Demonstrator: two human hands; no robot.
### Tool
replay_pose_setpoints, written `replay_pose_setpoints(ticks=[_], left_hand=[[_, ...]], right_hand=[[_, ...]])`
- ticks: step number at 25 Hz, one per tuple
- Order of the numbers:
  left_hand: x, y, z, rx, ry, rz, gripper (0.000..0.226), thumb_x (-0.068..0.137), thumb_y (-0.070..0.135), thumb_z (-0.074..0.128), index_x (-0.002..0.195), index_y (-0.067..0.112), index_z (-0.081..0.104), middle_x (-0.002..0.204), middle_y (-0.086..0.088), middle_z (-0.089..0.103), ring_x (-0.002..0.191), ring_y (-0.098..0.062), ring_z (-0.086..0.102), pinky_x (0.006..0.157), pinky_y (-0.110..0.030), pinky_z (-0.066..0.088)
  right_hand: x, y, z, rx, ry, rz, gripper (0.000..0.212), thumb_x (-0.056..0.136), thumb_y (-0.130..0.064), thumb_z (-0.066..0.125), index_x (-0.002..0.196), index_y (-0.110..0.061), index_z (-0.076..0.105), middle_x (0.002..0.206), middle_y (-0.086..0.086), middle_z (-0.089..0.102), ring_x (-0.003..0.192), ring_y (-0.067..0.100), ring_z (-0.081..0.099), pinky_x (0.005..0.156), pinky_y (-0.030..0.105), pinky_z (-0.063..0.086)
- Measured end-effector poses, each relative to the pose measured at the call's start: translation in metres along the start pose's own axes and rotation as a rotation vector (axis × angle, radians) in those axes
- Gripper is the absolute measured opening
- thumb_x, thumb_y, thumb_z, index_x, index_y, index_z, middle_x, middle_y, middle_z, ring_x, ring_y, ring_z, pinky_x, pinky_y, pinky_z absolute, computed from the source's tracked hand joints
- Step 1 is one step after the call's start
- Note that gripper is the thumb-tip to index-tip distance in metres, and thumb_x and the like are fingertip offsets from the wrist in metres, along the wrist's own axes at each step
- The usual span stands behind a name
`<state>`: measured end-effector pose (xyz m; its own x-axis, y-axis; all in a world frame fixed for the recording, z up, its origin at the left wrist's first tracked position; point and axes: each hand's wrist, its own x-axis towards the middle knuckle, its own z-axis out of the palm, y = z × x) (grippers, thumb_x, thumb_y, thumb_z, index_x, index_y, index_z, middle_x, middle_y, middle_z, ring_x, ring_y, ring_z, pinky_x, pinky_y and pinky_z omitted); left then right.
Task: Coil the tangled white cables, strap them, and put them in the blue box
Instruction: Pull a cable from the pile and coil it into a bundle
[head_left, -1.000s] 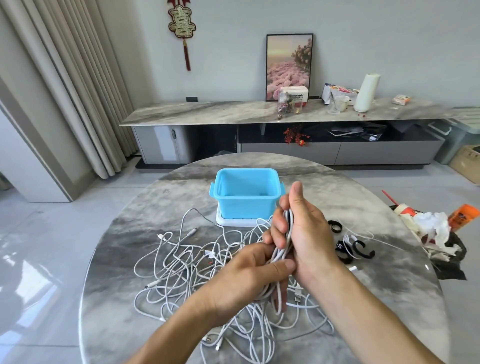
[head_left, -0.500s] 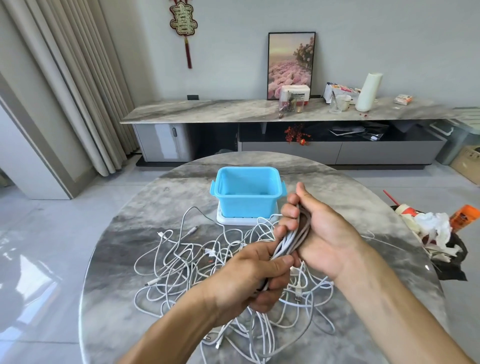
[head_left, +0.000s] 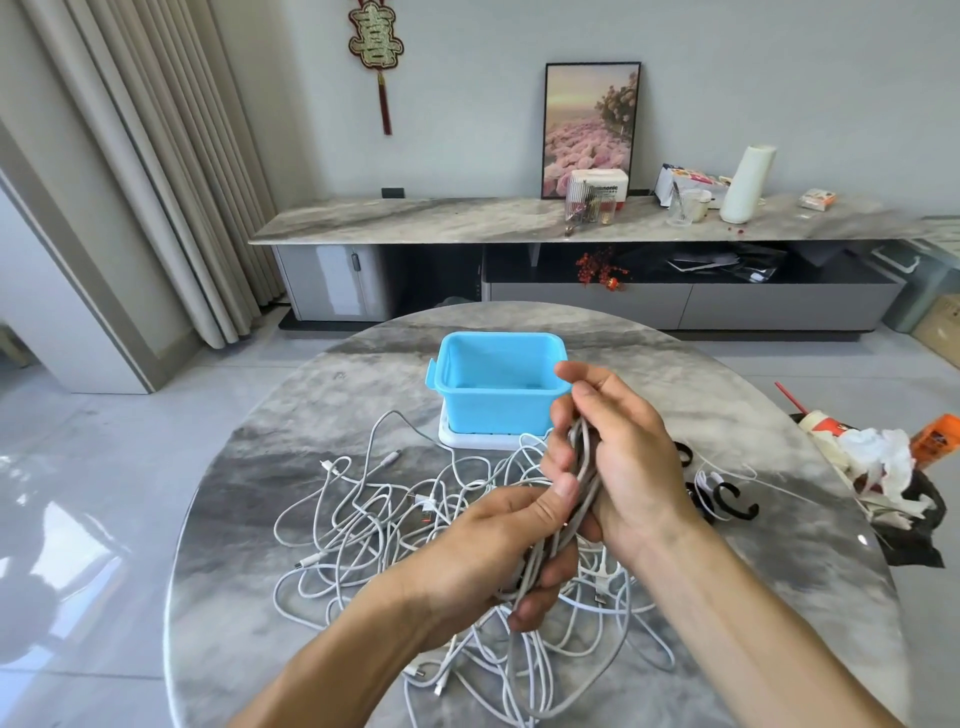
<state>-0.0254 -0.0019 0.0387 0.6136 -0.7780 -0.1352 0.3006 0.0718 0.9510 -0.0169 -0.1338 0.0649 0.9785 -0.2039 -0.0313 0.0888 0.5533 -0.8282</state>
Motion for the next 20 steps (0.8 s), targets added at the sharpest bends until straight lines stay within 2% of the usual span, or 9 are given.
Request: replay_pose_setpoints(ticks=[3,5,7,10,12,13,16,18,20], left_hand=[[0.001,0.0,0.0,-0.025,-0.022,0.004,0.03,0.1,0.037,0.045,0.091,0.01,0.056,0.059,-0.003,0.041,0.038,-0.012,0.037,0.038,-0.018,0.033],[0.003,-0.001,0.0,-0.081,-0.048,-0.017,0.026,0.097,0.034,0.049,0.088,0.011,0.056,0.06,-0.004,0.042,0.041,-0.013,0.039,0.039,-0.019,0.035],[0.005,-0.004,0.002,-0.163,-0.049,-0.049,0.022,0.093,0.032,0.055,0.084,0.012,0.057,0.06,-0.003,0.044,0.046,-0.013,0.042,0.044,-0.022,0.037],[0.007,-0.007,0.004,-0.295,-0.053,-0.089,0.02,0.093,0.029,0.056,0.084,0.011,0.061,0.06,-0.002,0.043,0.047,-0.012,0.043,0.047,-0.024,0.04],[0.006,-0.004,0.006,-0.338,-0.041,-0.129,0.02,0.095,0.027,0.053,0.086,0.011,0.061,0.06,0.0,0.039,0.046,-0.011,0.04,0.046,-0.024,0.046],[0.005,-0.002,0.007,-0.338,-0.025,-0.153,0.021,0.094,0.028,0.052,0.085,0.011,0.059,0.06,0.001,0.037,0.045,-0.01,0.037,0.043,-0.021,0.043],[0.003,0.002,0.011,-0.28,0.036,-0.172,0.02,0.089,0.032,0.053,0.081,0.014,0.057,0.059,0.002,0.035,0.041,-0.007,0.03,0.038,-0.011,0.023],[0.002,0.002,0.012,-0.183,0.077,-0.154,0.022,0.093,0.033,0.052,0.081,0.015,0.057,0.057,0.002,0.036,0.039,-0.006,0.029,0.038,-0.011,0.019],[0.001,0.004,0.013,-0.084,0.145,-0.119,0.024,0.1,0.031,0.047,0.083,0.015,0.054,0.055,0.003,0.035,0.039,-0.006,0.026,0.038,-0.012,0.018]], right_hand=[[-0.001,-0.002,0.0,0.026,0.044,0.002,0.02,0.103,-0.01,0.043,0.102,-0.014,0.062,0.059,0.001,0.048,0.041,0.014,0.044,0.038,0.024,0.041],[-0.001,-0.003,0.001,0.103,0.05,0.035,0.017,0.103,-0.016,0.045,0.098,-0.014,0.061,0.054,-0.002,0.037,0.036,0.009,0.032,0.033,0.019,0.03],[-0.002,-0.006,0.0,0.131,0.046,0.036,0.025,0.103,-0.03,0.046,0.09,-0.013,0.058,0.05,-0.004,0.029,0.031,0.006,0.021,0.031,0.015,0.019],[-0.002,-0.012,-0.001,0.146,0.051,0.06,0.046,0.099,-0.051,0.045,0.066,-0.018,0.045,0.046,-0.005,0.021,0.03,0.006,0.014,0.033,0.014,0.012],[-0.001,-0.015,-0.005,0.135,0.063,0.09,0.051,0.099,-0.048,0.046,0.058,-0.021,0.031,0.046,-0.005,0.017,0.031,0.008,0.012,0.034,0.016,0.009],[-0.001,-0.017,-0.006,0.124,0.067,0.105,0.05,0.098,-0.042,0.046,0.057,-0.022,0.027,0.046,-0.004,0.016,0.032,0.009,0.011,0.035,0.017,0.008],[-0.001,-0.016,-0.008,0.105,0.061,0.116,0.049,0.098,-0.035,0.045,0.056,-0.022,0.024,0.045,-0.005,0.015,0.033,0.01,0.01,0.036,0.018,0.008],[0.001,-0.015,-0.009,0.118,0.056,0.102,0.048,0.098,-0.037,0.045,0.056,-0.022,0.026,0.045,-0.005,0.016,0.032,0.009,0.012,0.035,0.018,0.009],[0.002,-0.014,-0.008,0.147,0.03,0.079,0.043,0.097,-0.041,0.047,0.061,-0.02,0.037,0.046,-0.003,0.026,0.034,0.011,0.023,0.035,0.021,0.02]])
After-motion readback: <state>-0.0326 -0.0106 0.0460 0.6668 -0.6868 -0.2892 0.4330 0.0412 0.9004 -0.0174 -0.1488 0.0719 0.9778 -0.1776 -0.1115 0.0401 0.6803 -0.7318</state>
